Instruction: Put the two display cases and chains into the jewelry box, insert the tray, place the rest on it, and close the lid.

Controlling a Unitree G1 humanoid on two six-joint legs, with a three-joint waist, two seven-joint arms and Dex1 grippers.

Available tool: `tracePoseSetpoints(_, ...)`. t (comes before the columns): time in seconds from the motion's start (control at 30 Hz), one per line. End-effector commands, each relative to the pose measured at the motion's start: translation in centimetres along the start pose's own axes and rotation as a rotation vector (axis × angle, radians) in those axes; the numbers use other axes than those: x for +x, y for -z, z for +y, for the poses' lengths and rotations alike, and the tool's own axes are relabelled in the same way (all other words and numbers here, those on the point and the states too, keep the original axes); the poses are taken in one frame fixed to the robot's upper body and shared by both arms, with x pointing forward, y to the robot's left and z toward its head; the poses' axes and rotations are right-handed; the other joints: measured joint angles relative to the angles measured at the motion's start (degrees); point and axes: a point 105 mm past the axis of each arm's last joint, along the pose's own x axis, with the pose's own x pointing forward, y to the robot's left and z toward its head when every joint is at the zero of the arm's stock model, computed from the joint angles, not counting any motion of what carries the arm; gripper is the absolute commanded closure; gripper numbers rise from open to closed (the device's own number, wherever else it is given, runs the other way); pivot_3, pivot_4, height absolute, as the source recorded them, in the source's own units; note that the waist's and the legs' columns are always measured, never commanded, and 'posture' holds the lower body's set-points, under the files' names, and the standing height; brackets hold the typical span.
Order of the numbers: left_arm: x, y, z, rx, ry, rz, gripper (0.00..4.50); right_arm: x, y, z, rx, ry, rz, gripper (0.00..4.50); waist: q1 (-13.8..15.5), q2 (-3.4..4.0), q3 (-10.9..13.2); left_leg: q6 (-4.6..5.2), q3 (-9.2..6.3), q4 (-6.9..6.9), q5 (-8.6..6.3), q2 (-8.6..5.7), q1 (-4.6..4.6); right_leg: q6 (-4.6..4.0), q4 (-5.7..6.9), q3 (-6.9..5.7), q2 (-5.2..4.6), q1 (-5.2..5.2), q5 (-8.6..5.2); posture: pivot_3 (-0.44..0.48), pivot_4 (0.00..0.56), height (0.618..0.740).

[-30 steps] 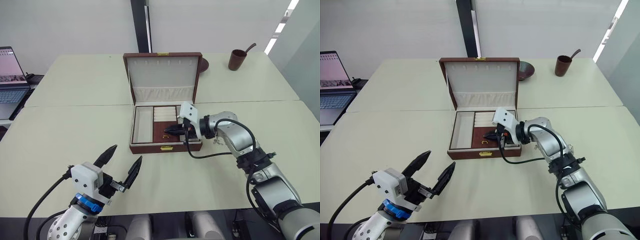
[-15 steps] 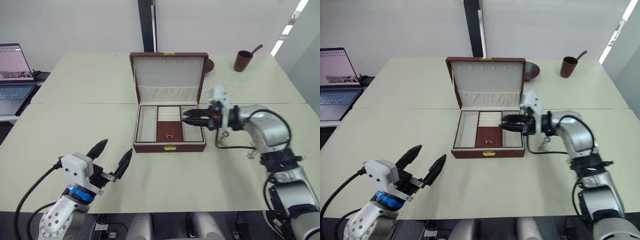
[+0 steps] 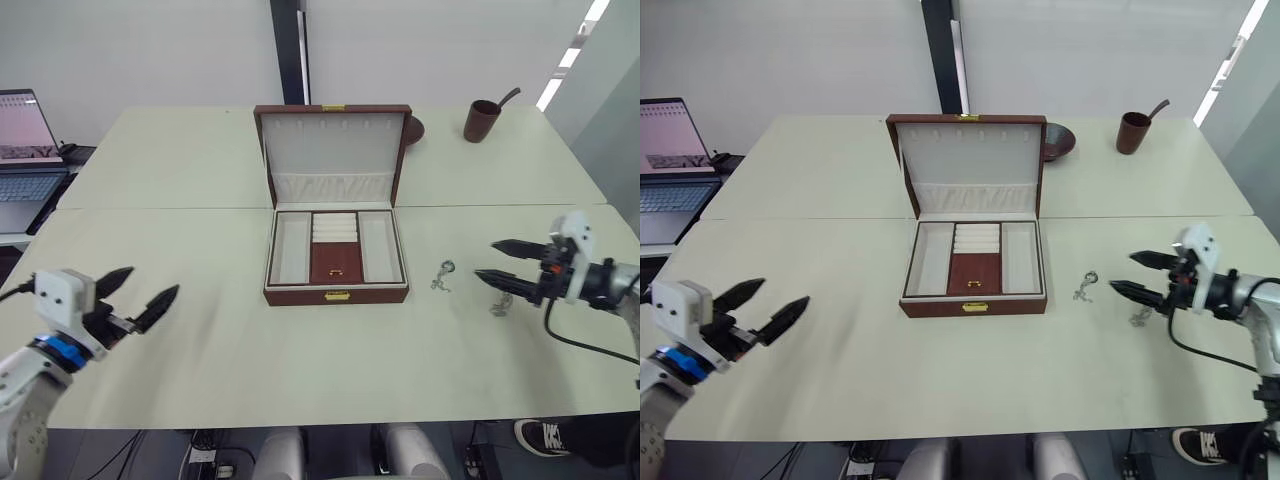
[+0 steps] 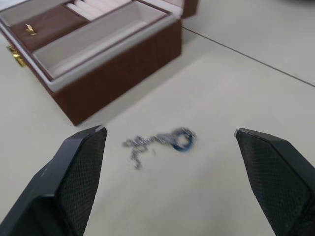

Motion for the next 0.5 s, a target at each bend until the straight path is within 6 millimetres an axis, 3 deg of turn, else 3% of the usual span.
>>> tracePoseSetpoints(0.03,-0.4,-0.8,1.7,0.05,-0.029,-0.02,0.0,-1.7,-0.8,-1.4,-0.035,0.1,-0.041,0.05,0.0,0.0,0.0,0.0,0.0,0.01,0.0,0.0,-0.01,0.0,0.0,0.0,-0.01,0.0,0.0,0.0,0.15,0.74)
tracePoseSetpoints(0.3,-1.2,0.3,3.7,0.044,-0.096,0.009,0.0,-4.5,2.8,-3.8,0.01,0.291,-0.006,0.05,0.0,0.0,0.0,0.0,0.0,-0.02,0.0,0.02,0.0,0.01,0.01,0.0,0.0,-0.01,0.0,0.0,0.15,0.74)
tracePoseSetpoints(0.5,-1.4,0.8,3.5,0.038,-0.112,0.005,0.0,-5.0,4.8,-4.7,0.049,0.359,-0.006,0.05,-0.1,0.0,0.0,0.0,0.03,-0.01,0.0,0.02,0.01,0.01,0.01,0.03,-0.02,0.0,0.0,0.0,0.15,0.74)
